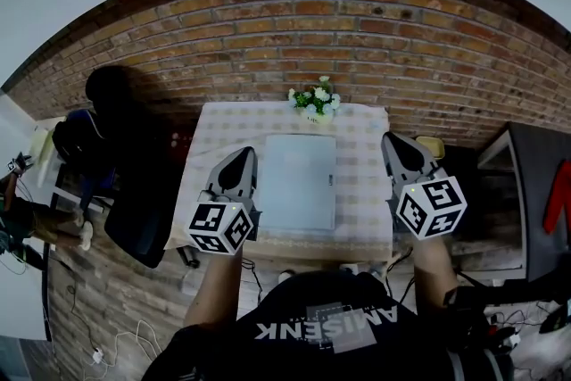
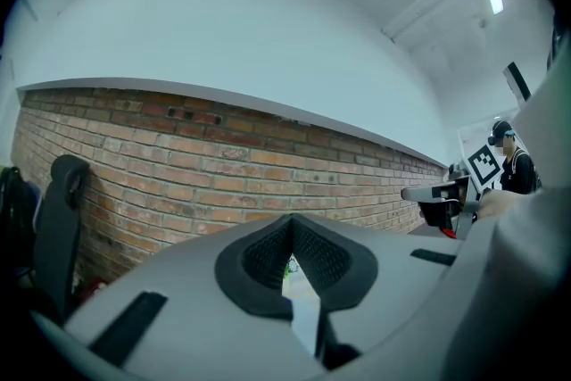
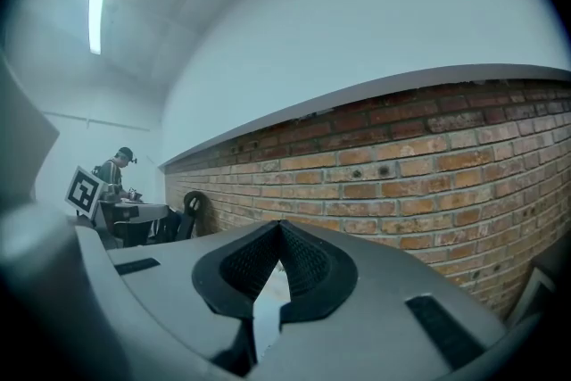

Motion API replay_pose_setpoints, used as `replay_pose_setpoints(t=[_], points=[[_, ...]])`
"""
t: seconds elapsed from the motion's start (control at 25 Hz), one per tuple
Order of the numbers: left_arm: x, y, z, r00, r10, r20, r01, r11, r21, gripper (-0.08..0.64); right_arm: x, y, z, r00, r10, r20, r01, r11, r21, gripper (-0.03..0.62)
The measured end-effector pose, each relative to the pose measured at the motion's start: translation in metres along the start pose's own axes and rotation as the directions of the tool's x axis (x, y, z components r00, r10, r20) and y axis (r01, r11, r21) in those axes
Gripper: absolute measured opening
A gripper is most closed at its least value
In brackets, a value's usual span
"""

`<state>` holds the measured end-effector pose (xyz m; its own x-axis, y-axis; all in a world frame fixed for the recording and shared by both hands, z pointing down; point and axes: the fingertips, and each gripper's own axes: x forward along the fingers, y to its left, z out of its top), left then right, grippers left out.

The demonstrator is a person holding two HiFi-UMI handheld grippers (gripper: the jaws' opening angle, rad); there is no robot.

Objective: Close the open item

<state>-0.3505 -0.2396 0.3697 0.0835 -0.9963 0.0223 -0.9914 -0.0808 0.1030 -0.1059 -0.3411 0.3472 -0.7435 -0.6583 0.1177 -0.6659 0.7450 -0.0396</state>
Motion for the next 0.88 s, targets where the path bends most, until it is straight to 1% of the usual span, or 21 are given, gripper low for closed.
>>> replay_pose_setpoints(t=[0.2,0.6,0.88], points=[[0.004,-0.005,0.002,1.000,-0.012,0.003,0.012,1.000,0.006,0.006,-0.005,-0.005,0.004,1.000,-0.022,0.006,0.023,1.000,-0.002,0.040],[0.014,-0.008,-0.002,1.000,-0.014,-0.005,0.014,1.000,0.015,0.006,-0.006,-0.012,0.004,0.999,-0.038,0.005,0.038,0.999,-0.008,0.040],[0.018,-0.009,-0.001,1.000,-0.019,-0.002,0.019,1.000,0.022,0.007,-0.001,-0.010,0.002,1.000,-0.030,0.005,0.030,1.000,-0.003,0.040]])
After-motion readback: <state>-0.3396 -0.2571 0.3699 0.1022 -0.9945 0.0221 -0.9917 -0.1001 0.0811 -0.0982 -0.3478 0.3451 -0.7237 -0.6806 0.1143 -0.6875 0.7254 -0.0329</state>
